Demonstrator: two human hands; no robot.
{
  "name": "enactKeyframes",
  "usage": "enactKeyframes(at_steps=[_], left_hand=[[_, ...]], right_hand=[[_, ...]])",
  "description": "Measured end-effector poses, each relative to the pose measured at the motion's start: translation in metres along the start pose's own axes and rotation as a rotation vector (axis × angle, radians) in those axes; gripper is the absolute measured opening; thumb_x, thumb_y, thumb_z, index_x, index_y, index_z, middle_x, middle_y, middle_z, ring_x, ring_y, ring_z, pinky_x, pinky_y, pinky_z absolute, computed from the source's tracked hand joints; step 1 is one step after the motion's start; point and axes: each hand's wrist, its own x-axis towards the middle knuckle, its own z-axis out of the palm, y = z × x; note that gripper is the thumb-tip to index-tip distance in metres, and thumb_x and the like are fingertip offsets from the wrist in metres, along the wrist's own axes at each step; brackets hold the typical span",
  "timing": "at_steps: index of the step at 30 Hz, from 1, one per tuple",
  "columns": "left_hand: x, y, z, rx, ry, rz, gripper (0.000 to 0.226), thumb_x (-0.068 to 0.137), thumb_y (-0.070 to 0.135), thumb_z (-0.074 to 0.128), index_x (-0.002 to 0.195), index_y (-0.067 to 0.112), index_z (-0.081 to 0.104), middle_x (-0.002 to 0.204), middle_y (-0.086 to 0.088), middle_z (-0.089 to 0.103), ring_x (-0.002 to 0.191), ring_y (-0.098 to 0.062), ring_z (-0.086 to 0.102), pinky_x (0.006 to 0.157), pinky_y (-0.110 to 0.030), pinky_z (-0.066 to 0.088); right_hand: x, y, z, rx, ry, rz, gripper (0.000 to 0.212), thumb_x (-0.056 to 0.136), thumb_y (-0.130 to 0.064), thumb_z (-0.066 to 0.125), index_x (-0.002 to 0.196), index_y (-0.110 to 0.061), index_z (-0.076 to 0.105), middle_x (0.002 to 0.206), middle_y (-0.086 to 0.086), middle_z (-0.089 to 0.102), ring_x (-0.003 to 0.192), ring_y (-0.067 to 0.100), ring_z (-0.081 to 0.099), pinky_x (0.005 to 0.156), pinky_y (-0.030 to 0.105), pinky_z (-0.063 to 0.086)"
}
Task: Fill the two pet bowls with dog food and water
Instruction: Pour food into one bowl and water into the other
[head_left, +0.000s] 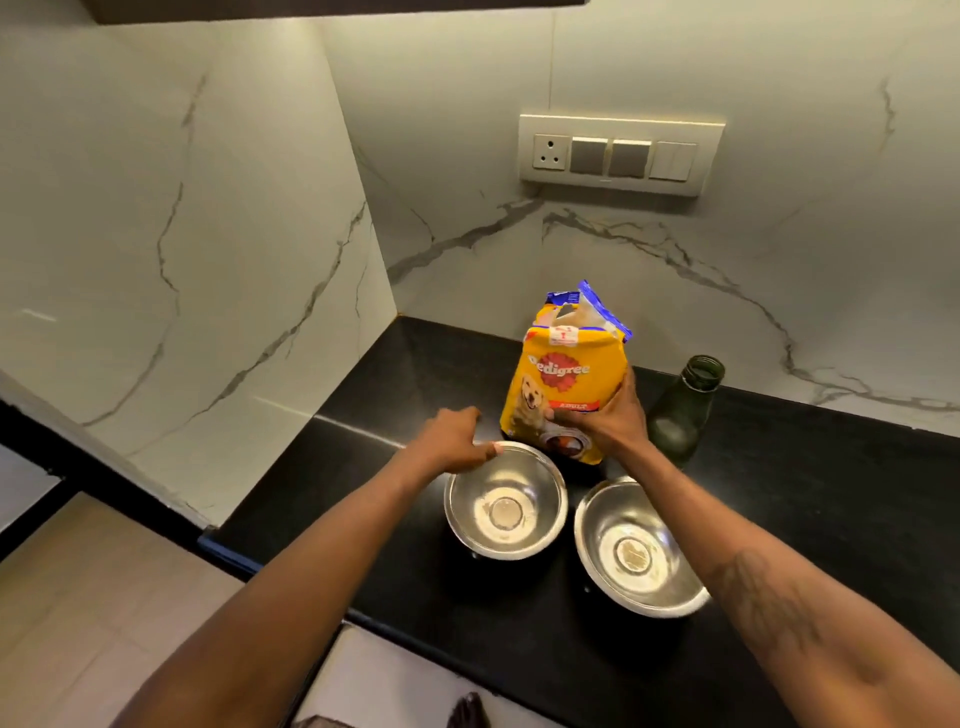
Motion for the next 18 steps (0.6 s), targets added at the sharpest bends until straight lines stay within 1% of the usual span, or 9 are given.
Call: enactKeyframes(at_steps=[2, 4, 6, 9, 11, 13, 15, 17, 18], left_hand=[[0.009, -0.010, 0.011, 0.002, -0.076, 0.029, 0.078, 0.091, 0.061, 0.066, 0.152, 0.015, 0.046, 0.141, -0.018, 0.062, 0.128, -0.035, 0.060, 0.105, -0.047, 0.052], [0.021, -0.019, 0.017, -0.064, -0.124, 0.054, 0.076, 0.090, 0.060, 0.068, 0.149, 0.016, 0.049, 0.137, -0.015, 0.064, 0.116, -0.033, 0.066, 0.091, -0.045, 0.060], [0.030, -0.023, 0.020, -0.104, -0.183, 0.080, 0.070, 0.087, 0.059, 0.072, 0.142, 0.017, 0.056, 0.130, -0.012, 0.065, 0.106, -0.031, 0.069, 0.077, -0.042, 0.063], [0.040, -0.022, 0.022, 0.002, -0.235, 0.196, 0.046, 0.088, 0.039, 0.076, 0.123, 0.011, 0.070, 0.117, -0.014, 0.073, 0.106, -0.031, 0.069, 0.077, -0.032, 0.051], [0.047, -0.023, 0.023, 0.017, -0.255, 0.225, 0.031, 0.086, 0.020, 0.071, 0.115, 0.009, 0.074, 0.111, -0.016, 0.075, 0.106, -0.033, 0.070, 0.077, -0.031, 0.049], [0.051, -0.030, 0.019, -0.006, -0.278, 0.206, 0.030, 0.084, 0.012, 0.065, 0.112, 0.008, 0.075, 0.108, -0.017, 0.076, 0.103, -0.034, 0.071, 0.075, -0.032, 0.052], [0.054, -0.043, 0.008, -0.080, -0.286, 0.152, 0.029, 0.083, 0.006, 0.060, 0.108, 0.006, 0.073, 0.101, -0.017, 0.075, 0.091, -0.033, 0.073, 0.064, -0.031, 0.055], [0.056, -0.060, -0.005, -0.220, -0.278, 0.073, 0.025, 0.081, 0.001, 0.055, 0.102, 0.006, 0.069, 0.090, -0.015, 0.073, 0.068, -0.028, 0.074, 0.046, -0.029, 0.055], [0.055, -0.069, -0.012, -0.311, -0.272, 0.026, 0.025, 0.082, -0.001, 0.055, 0.102, 0.007, 0.066, 0.086, -0.015, 0.072, 0.058, -0.024, 0.073, 0.041, -0.026, 0.053]], right_hand=[[0.006, 0.007, 0.006, 0.001, 0.018, 0.025, 0.148, 0.026, -0.080, 0.086, 0.151, -0.028, 0.027, 0.150, 0.004, 0.048, 0.134, 0.025, 0.052, 0.109, 0.050, 0.048], [0.011, 0.010, 0.011, -0.002, 0.055, 0.055, 0.140, 0.027, -0.078, 0.088, 0.146, -0.027, 0.034, 0.143, 0.003, 0.054, 0.128, 0.026, 0.058, 0.104, 0.049, 0.052], [0.014, 0.010, 0.015, 0.029, 0.079, 0.050, 0.133, 0.029, -0.072, 0.094, 0.142, -0.027, 0.040, 0.137, -0.001, 0.060, 0.120, 0.021, 0.063, 0.098, 0.046, 0.056], [0.020, 0.019, 0.019, 0.042, 0.013, 0.036, 0.127, 0.036, -0.057, 0.102, 0.142, -0.024, 0.041, 0.130, -0.006, 0.064, 0.115, 0.008, 0.067, 0.093, 0.036, 0.061], [0.027, 0.031, 0.019, 0.013, -0.032, 0.034, 0.130, 0.038, -0.054, 0.103, 0.146, -0.024, 0.037, 0.135, -0.004, 0.063, 0.120, 0.012, 0.065, 0.097, 0.045, 0.059], [0.032, 0.041, 0.018, 0.000, -0.060, 0.005, 0.132, 0.040, -0.055, 0.103, 0.149, -0.026, 0.033, 0.140, -0.003, 0.060, 0.126, 0.017, 0.062, 0.102, 0.052, 0.055], [0.028, 0.028, 0.019, -0.002, -0.039, -0.001, 0.129, 0.040, -0.061, 0.100, 0.147, -0.029, 0.036, 0.139, -0.003, 0.061, 0.125, 0.019, 0.063, 0.103, 0.052, 0.054], [0.024, 0.015, 0.025, 0.005, 0.018, 0.003, 0.117, 0.038, -0.069, 0.095, 0.138, -0.032, 0.048, 0.130, -0.006, 0.066, 0.118, 0.018, 0.067, 0.099, 0.047, 0.056], [0.021, 0.010, 0.028, 0.008, 0.037, -0.003, 0.110, 0.038, -0.072, 0.092, 0.134, -0.035, 0.053, 0.124, -0.009, 0.068, 0.113, 0.016, 0.068, 0.097, 0.044, 0.057]])
